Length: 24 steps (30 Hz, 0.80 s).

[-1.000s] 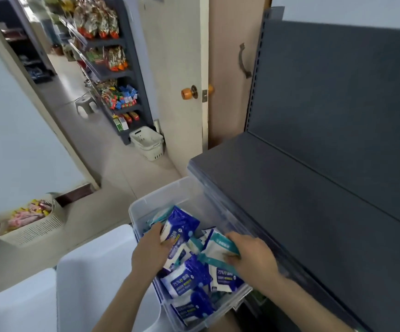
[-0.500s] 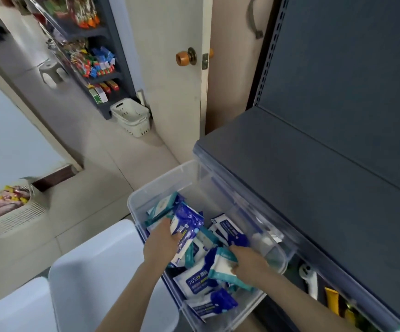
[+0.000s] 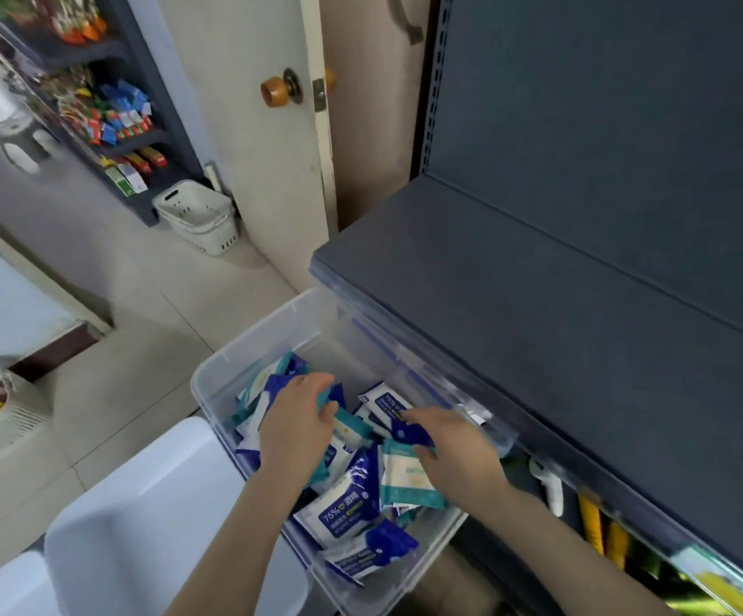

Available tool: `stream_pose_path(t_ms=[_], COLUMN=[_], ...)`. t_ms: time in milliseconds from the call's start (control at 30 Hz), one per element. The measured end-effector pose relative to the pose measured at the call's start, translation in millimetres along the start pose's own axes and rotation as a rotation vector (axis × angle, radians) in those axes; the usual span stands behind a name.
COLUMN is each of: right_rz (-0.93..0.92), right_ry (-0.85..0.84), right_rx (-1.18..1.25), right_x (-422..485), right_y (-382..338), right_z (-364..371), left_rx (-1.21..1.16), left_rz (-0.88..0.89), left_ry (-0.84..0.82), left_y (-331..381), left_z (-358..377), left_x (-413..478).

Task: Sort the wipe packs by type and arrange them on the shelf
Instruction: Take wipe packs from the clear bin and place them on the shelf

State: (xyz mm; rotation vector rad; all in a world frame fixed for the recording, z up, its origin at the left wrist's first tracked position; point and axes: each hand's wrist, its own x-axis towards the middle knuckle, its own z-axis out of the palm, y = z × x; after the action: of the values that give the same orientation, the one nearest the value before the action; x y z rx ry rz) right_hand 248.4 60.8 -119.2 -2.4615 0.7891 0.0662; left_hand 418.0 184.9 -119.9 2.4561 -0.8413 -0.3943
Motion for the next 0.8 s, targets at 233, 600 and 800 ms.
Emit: stream_pose_path(t_ms=[233,600,800], right_rz=[-0.034,0.353,0.496], right_ry=[0.353,0.422,0.468], right_rx=[0.019,-0.142,-0.145], right_x=[-67,-194,-254], right_y=[35,182,262], right_z=[-81,-188,-220], left_rx=[0.091,0.216,0.213], left_rz=[0.282,0.765,0.898], left_ry=[0.015,-0.246,-0.331], left_y=[92,288,384], left_z=[5,86,140], left_x=[-17,-68,-101])
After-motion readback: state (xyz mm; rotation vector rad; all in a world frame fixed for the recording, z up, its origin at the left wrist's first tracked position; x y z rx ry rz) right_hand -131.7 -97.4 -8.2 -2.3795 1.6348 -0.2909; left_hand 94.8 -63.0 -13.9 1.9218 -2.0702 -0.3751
